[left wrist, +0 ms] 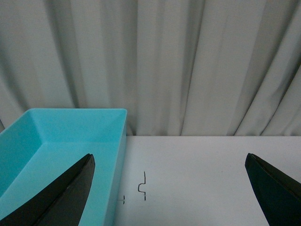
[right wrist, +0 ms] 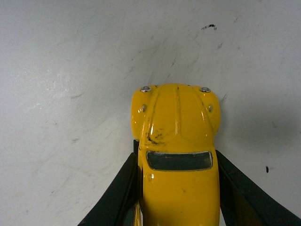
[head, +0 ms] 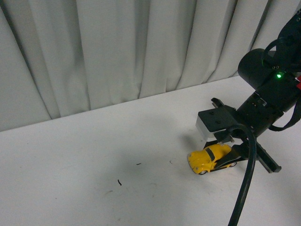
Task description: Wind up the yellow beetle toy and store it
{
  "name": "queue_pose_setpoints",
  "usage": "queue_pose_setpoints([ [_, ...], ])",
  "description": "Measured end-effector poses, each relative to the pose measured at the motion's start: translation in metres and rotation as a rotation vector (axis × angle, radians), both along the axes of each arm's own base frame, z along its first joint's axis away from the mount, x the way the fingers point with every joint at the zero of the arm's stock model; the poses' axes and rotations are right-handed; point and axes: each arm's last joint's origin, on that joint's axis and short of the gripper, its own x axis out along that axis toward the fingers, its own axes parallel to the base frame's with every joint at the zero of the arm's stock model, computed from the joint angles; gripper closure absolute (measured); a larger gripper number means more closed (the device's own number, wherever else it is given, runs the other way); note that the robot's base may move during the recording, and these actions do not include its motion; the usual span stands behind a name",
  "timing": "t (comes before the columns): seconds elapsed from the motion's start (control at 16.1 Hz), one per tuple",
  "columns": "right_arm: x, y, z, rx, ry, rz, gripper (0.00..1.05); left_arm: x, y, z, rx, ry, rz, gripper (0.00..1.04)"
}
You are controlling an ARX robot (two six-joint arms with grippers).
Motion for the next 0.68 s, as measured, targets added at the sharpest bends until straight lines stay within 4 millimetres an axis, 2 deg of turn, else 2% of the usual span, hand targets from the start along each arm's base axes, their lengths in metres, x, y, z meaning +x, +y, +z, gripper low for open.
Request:
queue_pose_setpoints([
  [0.68, -0.017, -0.021, 0.001, 0.004, 0.035, -0.069, 0.64, 0.000, 0.000, 0.000, 0.000, 0.000, 0.000, 0.07],
])
